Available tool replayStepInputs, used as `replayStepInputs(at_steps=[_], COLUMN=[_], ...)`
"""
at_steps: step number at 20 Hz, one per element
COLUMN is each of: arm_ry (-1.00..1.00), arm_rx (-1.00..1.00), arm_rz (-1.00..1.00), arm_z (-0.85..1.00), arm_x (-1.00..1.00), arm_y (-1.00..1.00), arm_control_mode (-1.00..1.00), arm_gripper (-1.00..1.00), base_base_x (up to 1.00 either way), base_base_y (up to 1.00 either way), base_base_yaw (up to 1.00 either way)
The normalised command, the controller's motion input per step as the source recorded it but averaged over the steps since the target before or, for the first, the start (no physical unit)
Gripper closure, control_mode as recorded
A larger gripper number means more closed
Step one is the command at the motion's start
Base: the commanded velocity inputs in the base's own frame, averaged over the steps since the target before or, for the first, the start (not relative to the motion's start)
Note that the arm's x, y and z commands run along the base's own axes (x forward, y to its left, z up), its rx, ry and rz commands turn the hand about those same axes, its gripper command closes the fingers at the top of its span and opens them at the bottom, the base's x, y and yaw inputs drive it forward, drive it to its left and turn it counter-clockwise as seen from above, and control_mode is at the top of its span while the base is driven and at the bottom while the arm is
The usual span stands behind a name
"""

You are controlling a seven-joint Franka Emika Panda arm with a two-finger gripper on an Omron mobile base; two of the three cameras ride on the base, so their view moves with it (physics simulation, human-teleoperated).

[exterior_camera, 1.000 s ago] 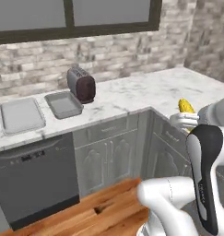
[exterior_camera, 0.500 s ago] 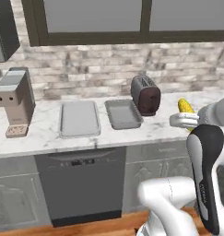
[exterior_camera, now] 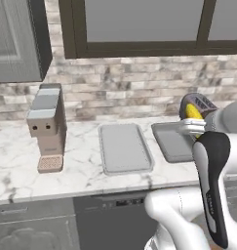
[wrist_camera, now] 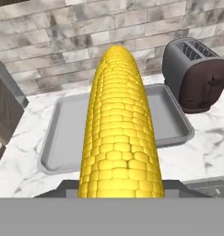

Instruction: Place one corn and one fish in each tupperware on the nearby counter, to pack two identical lunches.

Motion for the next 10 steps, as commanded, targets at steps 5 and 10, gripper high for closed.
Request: replayStepInputs(at_steps=[5,10], arm_ry=[0.0,0.16], arm_rx=[0.0,0.0], arm_rz=[0.0,0.0], arm_z=[0.0,-0.18], arm_x=[0.0,0.13], arm_y=[0.0,-0.03], arm_control_mode=[1.0,-1.0], arm_gripper=[1.0,1.0], base_base_x=[0.89,0.19], base_base_y=[0.0,0.0], base_base_yaw=[-0.01,0.0])
